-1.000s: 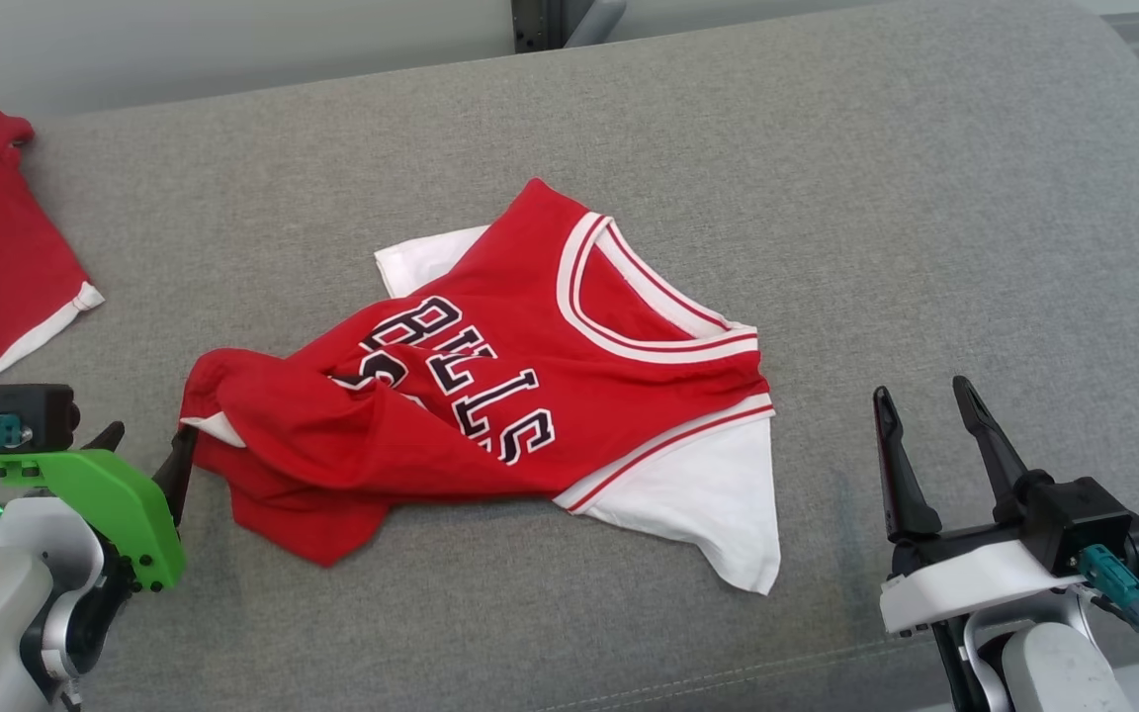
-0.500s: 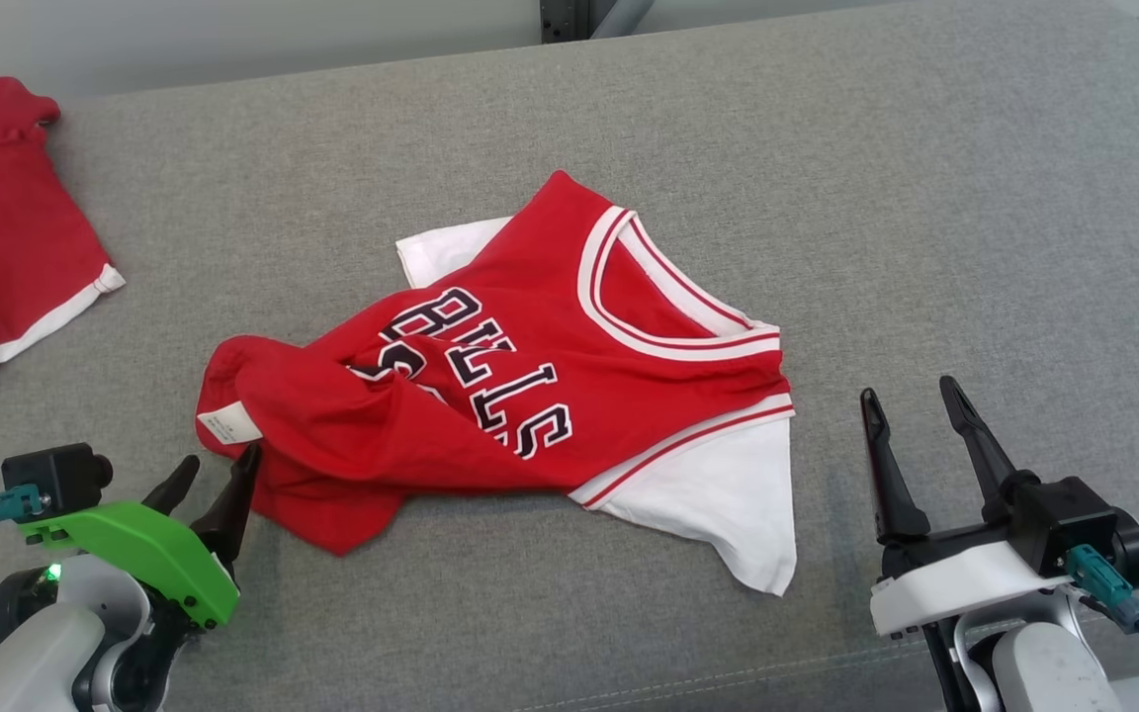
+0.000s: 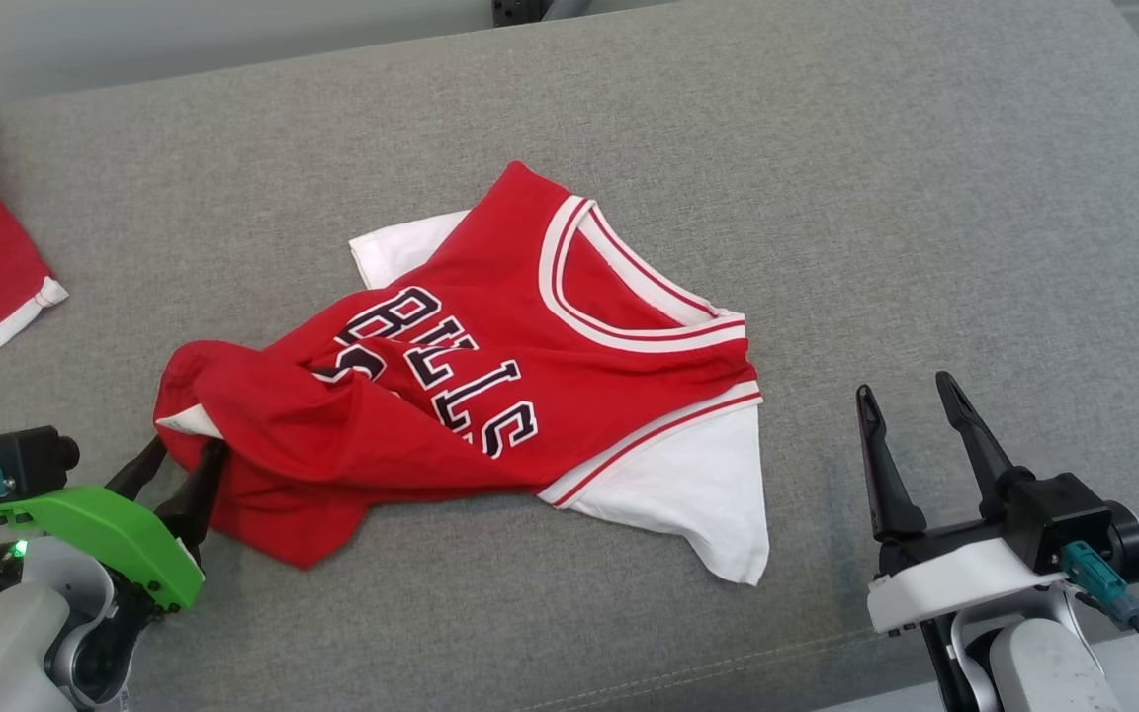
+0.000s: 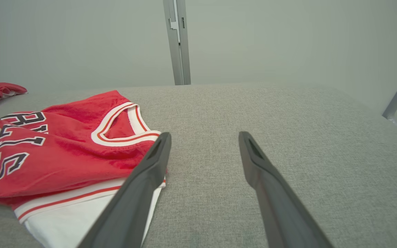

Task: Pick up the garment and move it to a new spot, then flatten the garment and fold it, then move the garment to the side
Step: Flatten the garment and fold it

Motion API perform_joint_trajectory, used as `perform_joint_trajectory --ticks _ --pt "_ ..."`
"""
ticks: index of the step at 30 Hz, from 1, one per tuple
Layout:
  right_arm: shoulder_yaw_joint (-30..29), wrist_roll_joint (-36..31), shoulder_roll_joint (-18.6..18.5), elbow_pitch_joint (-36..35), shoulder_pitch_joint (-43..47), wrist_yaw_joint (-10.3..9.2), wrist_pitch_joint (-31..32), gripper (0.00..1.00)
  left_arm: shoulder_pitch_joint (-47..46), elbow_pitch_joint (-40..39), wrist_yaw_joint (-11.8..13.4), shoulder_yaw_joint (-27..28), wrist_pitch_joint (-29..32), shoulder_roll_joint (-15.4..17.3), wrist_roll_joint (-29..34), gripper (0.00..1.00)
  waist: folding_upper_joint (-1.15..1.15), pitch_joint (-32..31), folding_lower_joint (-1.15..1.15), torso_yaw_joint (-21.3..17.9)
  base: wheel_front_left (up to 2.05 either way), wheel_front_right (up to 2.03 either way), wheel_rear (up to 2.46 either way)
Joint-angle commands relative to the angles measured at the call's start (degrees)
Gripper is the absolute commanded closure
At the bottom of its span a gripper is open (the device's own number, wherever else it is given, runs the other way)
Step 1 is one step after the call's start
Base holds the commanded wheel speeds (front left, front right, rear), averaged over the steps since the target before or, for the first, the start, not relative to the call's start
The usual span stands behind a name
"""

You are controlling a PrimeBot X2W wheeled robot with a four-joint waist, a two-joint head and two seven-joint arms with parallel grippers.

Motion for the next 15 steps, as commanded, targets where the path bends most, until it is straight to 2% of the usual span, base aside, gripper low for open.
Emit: perform_joint_trajectory --ticks 1,2,3,6,11,15 --pt "0.04 -0.59 -0.13 0.11 -0.28 -0.02 -0.18 0.00 -0.90 0.08 -0.36 -0.32 -0.64 -0.30 -0.54 0.00 0.65 -0.24 0.00 -0.47 0.00 0.00 0.00" --pt "0.02 -0.61 -0.12 0.08 -0.14 -0.02 -0.18 0.00 -1.03 -0.25 -0.44 -0.61 -0.74 -0.41 -0.66 0.71 0.65 -0.34 0.00 -0.55 0.00 0.00 0.00" --pt "0.01 -0.61 -0.12 0.08 0.02 -0.02 -0.18 0.00 -1.24 -1.11 -0.43 -0.97 -0.93 -0.39 -0.71 1.00 0.65 -0.42 0.00 -0.62 0.00 0.00 0.00" --pt "-0.08 -0.60 -0.12 0.06 0.55 -0.02 -0.18 0.00 -1.80 -3.68 -0.48 -2.68 -1.57 1.55 1.09 1.00 0.65 -0.87 0.00 -0.67 0.00 0.00 0.00" --pt "-0.84 -1.05 -0.13 -0.08 1.35 -0.02 -0.18 0.00 -1.90 -8.49 -0.39 -2.06 -3.32 3.98 1.84 1.00 0.65 -1.90 0.00 -0.27 0.00 0.00 0.00" --pt "-1.50 -1.24 -0.10 -0.40 2.43 -0.02 -0.18 0.00 0.82 -17.68 3.30 -1.51 -3.70 8.31 3.22 1.00 0.65 -2.90 0.00 1.01 0.00 0.00 0.00"
